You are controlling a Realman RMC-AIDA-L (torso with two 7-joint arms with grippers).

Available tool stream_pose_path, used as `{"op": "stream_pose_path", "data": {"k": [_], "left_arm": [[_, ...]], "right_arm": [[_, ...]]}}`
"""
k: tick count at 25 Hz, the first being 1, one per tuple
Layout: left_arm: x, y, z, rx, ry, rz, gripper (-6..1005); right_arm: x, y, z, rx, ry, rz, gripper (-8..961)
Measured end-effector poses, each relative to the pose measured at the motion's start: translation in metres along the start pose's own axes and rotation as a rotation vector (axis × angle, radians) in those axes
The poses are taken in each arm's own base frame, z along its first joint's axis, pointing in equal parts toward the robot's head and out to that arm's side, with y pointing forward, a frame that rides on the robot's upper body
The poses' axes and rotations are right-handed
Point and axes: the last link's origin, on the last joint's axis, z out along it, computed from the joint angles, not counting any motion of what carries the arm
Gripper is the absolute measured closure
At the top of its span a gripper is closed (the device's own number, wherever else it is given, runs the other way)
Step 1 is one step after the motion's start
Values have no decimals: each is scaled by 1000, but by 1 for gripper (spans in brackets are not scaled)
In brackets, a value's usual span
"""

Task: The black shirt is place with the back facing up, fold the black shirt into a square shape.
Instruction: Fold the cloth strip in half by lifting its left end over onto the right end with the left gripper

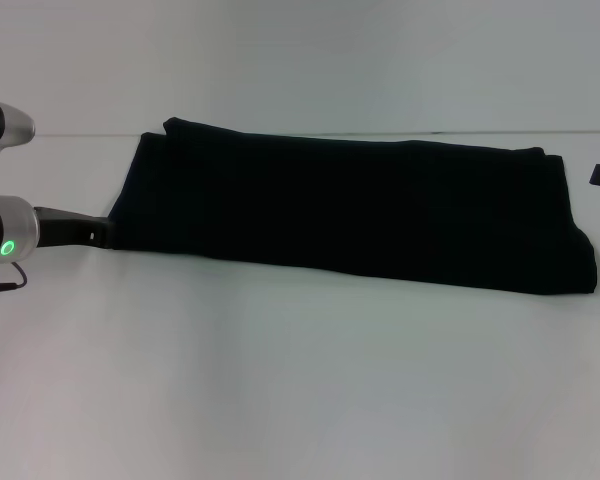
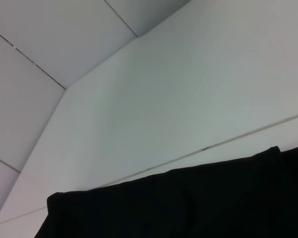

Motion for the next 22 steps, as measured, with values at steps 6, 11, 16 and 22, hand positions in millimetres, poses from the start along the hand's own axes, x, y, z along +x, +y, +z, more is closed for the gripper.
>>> {"op": "stream_pose_path", "data": {"k": [6, 11, 16, 22], "left_arm": [[0, -2, 0, 8, 4, -2, 998], [0, -8, -6, 19, 7, -15, 998], [-1, -7, -10, 8, -8, -9, 998], [-4, -5, -11, -12, -27, -5, 998]], "right_arm": [[-1, -1, -1, 5, 0, -2, 268], [0, -5, -3, 34, 13, -5, 279], [1, -7, -4, 39, 16, -3, 290], [5, -17, -6, 115, 76, 13, 303]]}}
